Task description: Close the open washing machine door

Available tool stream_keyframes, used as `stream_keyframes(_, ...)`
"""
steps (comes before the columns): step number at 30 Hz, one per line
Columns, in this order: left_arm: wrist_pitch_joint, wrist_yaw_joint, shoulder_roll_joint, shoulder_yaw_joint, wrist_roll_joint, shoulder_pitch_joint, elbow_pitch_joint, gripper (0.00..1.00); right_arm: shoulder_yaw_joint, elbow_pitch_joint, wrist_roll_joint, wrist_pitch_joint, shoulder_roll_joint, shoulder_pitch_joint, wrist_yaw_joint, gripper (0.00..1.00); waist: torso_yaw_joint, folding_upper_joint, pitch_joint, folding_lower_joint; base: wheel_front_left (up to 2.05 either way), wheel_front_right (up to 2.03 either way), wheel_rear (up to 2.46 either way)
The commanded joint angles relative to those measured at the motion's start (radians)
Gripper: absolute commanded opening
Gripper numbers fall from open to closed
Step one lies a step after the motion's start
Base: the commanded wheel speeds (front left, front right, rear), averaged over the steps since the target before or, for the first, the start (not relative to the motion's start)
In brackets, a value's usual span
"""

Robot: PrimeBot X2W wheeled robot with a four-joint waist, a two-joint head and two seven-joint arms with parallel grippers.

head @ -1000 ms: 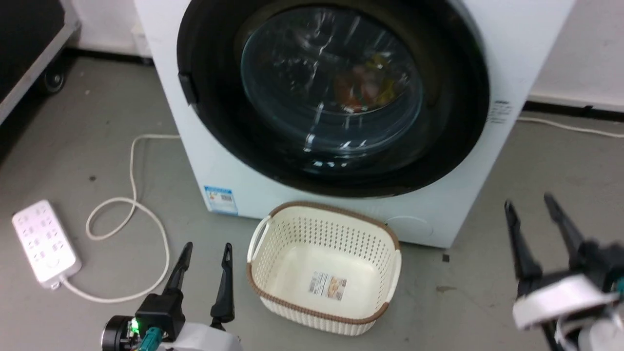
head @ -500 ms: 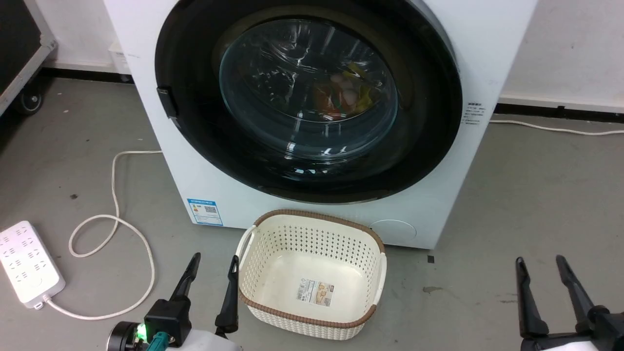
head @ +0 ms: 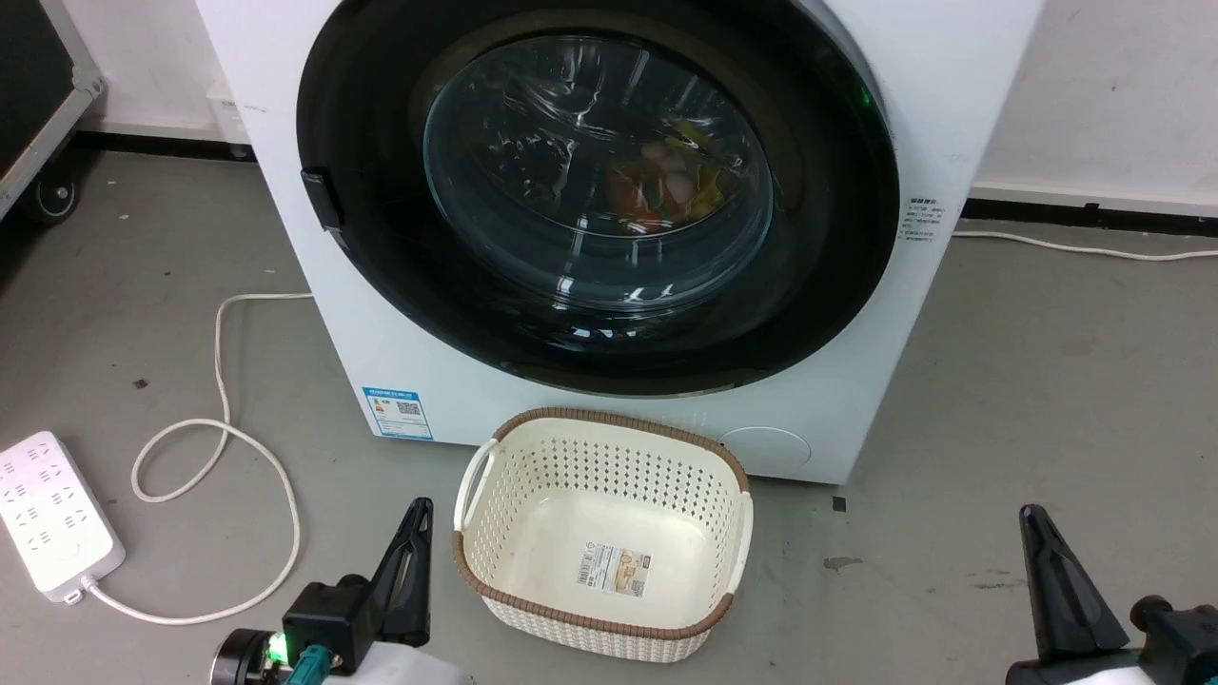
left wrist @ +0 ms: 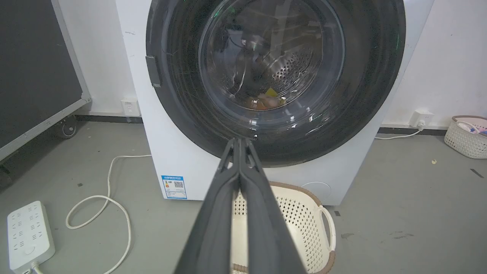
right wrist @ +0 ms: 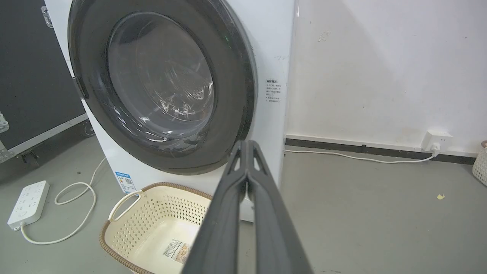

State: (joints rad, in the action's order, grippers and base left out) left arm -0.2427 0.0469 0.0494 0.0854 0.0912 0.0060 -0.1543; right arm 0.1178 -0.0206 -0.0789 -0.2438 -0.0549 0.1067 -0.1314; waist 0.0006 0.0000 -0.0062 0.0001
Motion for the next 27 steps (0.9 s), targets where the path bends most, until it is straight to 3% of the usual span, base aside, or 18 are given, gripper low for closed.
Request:
stream_keyframes(1, 0.005, -0.003, 0.0, -0.003, -0.005, 0.0, 0.006, 0.0, -0.004, 0.001, 0.004, 0.004, 0.0, -0.006, 0.0, 0.0, 0.0, 0.0, 0.0, 0.0, 0.0, 0.0, 0.0)
stream_keyframes(27, 0.057, -0.013, 0.0, -0.021, -0.024, -0.002, 0.039, 0.0, -0.029, 0.005, 0.02, 0.057, 0.001, -0.029, 0.0, 0.0, 0.0, 0.0, 0.001, -0.0001, 0.0, 0.0, 0.0)
